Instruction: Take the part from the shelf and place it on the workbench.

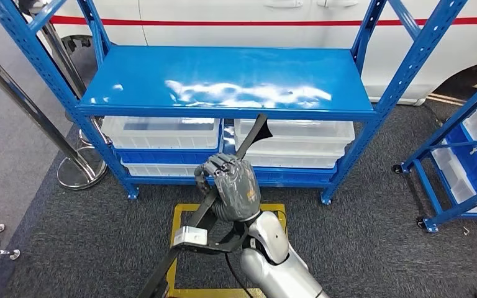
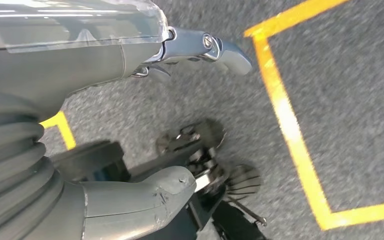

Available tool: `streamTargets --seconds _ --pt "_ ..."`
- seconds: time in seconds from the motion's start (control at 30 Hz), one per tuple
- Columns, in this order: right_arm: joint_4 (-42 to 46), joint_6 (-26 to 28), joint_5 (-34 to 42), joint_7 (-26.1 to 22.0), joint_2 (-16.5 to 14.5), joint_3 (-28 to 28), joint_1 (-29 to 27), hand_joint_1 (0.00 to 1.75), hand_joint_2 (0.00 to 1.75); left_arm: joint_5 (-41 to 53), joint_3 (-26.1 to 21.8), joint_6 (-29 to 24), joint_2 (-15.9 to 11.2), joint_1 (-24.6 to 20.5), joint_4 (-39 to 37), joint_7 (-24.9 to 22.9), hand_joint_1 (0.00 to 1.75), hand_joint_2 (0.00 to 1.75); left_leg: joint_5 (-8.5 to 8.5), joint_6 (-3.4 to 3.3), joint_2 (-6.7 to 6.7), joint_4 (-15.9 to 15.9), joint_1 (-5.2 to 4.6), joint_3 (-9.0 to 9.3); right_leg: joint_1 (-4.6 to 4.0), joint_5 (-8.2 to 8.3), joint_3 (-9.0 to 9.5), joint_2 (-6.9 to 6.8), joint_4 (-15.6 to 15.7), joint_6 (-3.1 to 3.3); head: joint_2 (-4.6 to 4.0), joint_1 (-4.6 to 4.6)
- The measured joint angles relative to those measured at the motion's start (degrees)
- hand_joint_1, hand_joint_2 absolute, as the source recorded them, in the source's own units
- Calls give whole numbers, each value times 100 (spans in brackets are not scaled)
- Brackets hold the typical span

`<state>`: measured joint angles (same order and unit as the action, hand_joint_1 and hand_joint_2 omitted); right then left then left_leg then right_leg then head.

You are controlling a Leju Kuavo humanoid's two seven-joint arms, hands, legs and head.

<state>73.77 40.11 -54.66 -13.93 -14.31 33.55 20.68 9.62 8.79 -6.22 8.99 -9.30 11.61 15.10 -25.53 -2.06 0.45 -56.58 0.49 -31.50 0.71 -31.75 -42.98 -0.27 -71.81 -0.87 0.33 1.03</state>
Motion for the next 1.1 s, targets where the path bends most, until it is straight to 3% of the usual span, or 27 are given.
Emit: streamTargets --seconds 0.03,0.07,0.1,0.13,0.2,0.23,0.27,0.33,0.37,0.43,0.5,0.53,0.57,0.6,0.67,0.73,0.77,0.83,0.9,1.0,1.03,1.07,1.1 --pt "-4 0 -10 7 2 6 -4 141 175 0 -1 1 8 9 0 -2 0 175 67 8 3 -23 -1 -113 3 -36 -19 1 -277 -13 0 0" --pt "-8 -1 -20 11 5 10 -7 141 175 1 -2 1 14 18 0 -5 0 175 126 18 8 -49 -2 -224 6 45 30 1 -410 -21 0 0" --pt "-11 -1 -28 14 9 15 -9 141 175 3 -4 1 19 26 0 -9 0 175 184 33 12 -83 -1 -338 9 202 185 1 -353 -21 0 -1" --pt "-13 -1 -32 14 11 22 -7 141 175 5 -9 -1 24 29 1 -12 0 175 233 53 13 -122 0 -433 12 329 455 2 -72 -11 0 -1" --pt "-8 0 -44 13 11 43 0 141 175 8 -26 -5 32 30 3 -14 0 175 317 106 11 -196 -6 -580 0 283 1066 10 723 34 0 2" --pt "-4 0 -53 12 8 53 0 141 175 7 -35 -9 35 28 4 -13 0 175 360 139 10 -215 -12 -611 -12 199 1262 17 1027 60 0 2" --pt "-2 0 -67 11 4 59 0 141 175 4 -43 -13 36 24 4 -9 0 175 407 171 10 -212 -14 -629 -30 133 1339 24 1182 87 0 3" --pt "-2 -1 -96 11 1 63 -4 141 175 -3 -61 -20 37 18 4 -1 0 175 472 245 5 -197 -1 -661 -40 221 1287 18 1254 165 0 0" --pt "-6 -1 -108 10 1 63 -5 141 175 -6 -72 -23 37 18 4 3 0 175 393 279 0 -241 11 -711 -35 281 1236 9 1268 214 0 1" --pt "-12 -2 -121 6 -2 63 -10 141 175 -7 -89 -26 38 17 4 15 0 175 -65 335 -5 -641 33 -876 -17 420 1098 -10 1294 304 0 2" --pt "-15 -2 -130 1 -2 63 -17 141 175 -7 -107 -26 38 9 4 34 0 175 -551 369 -5 -1380 37 -1064 -23 533 936 -12 1290 331 0 3" --pt "-17 -2 -134 -1 -2 63 -25 141 175 -5 -117 -27 38 6 4 49 0 175 -624 379 -5 -1678 38 -1103 -27 582 861 -13 1287 329 0 3" --pt "-19 -2 -138 -2 -1 63 -35 141 175 -1 -128 -27 37 5 4 67 0 175 -555 382 -5 -1814 39 -1060 -29 627 794 -15 1285 322 0 4" --pt "-20 -2 -144 -5 -1 63 -44 141 175 4 -139 -31 37 5 4 88 0 175 -392 378 -5 -1734 39 -919 -30 671 737 -16 1283 312 0 4" --pt "-16 -2 -157 -11 -1 63 -52 141 175 29 -156 -42 37 0 4 133 0 175 -123 347 -7 -1043 36 -393 -32 741 659 -15 1280 276 0 3" --pt "-9 -1 -170 -17 -1 63 -47 141 175 63 -168 -56 38 -10 4 175 0 175 -164 303 -16 -326 11 67 -41 796 622 -18 1278 220 0 3" --pt "-7 -1 -176 -18 -1 63 -44 141 175 76 -171 -61 38 -13 4 191 0 175 -230 285 -20 -158 -6 160 -43 826 609 -21 1281 186 0 3" --pt "-5 0 -186 -21 1 63 -43 141 175 88 -176 -69 41 -12 4 207 0 175 -243 232 -17 -56 -2 188 -43 865 586 -26 1275 117 0 3" --pt "-3 0 -193 -22 6 63 -43 141 175 98 -179 -71 48 -13 4 219 0 175 -201 144 -6 -13 25 174 -44 710 494 -14 1079 63 0 2" --pt "-6 0 -198 -24 25 63 -50 141 175 104 -183 -71 54 -16 4 241 0 175 -146 48 4 -18 10 113 -39 149 76 3 71 17 0 1" --pt "-10 0 -199 -24 36 63 -56 141 175 102 -185 -71 54 -12 4 244 0 175 -137 37 4 -31 0 89 -38 48 -36 3 -223 11 0 1" --pt "-14 0 -200 -23 47 63 -60 141 175 99 -186 -71 54 -9 4 245 0 175 -132 31 4 -48 -8 68 -38 52 -56 3 -331 14 0 1" --pt "-16 0 -201 -23 54 63 -61 141 175 97 -187 -71 54 -7 4 246 0 175 -130 30 1 -70 -14 52 -38 158 40 3 -213 25 0 1"
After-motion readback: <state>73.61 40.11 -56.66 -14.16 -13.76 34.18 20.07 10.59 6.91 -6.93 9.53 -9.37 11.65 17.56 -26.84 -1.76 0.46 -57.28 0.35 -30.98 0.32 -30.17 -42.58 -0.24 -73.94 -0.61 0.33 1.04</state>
